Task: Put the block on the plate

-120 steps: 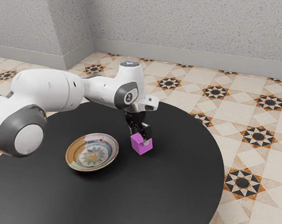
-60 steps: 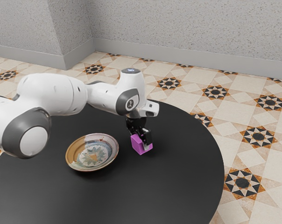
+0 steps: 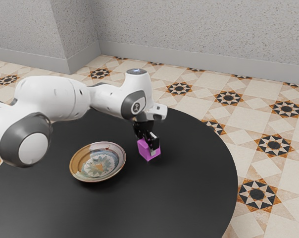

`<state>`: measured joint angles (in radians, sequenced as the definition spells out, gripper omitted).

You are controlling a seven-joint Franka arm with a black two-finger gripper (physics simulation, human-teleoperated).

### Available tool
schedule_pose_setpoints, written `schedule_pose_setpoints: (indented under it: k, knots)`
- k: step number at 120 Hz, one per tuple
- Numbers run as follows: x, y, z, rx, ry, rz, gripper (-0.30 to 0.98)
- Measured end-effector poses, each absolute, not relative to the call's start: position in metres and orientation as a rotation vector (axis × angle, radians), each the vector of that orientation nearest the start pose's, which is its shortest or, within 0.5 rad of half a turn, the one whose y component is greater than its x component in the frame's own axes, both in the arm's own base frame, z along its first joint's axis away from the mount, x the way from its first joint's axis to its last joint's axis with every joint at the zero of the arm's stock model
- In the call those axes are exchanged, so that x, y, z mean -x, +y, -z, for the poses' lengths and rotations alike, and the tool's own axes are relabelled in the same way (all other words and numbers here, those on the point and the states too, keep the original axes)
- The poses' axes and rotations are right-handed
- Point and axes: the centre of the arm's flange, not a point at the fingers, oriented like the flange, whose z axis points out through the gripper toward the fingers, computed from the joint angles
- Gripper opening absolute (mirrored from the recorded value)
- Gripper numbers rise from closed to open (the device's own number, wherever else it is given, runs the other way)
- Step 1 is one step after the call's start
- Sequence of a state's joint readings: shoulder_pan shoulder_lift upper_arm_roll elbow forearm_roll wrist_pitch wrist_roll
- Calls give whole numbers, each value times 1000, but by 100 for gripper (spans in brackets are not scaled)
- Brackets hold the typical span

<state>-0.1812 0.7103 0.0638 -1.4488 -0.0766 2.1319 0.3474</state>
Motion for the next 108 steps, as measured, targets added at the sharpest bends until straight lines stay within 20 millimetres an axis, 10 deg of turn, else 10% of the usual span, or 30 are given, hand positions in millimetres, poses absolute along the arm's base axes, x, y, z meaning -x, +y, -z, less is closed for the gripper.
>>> schedule_pose_setpoints:
  k: [32, 77, 108]
  knots:
    - [-689, -72, -338, 3064, 645, 42, 38]
    - [-603, 24, -337, 3118, 306, -124, 38]
    - [-602, 45, -327, 3127, 176, -124, 42]
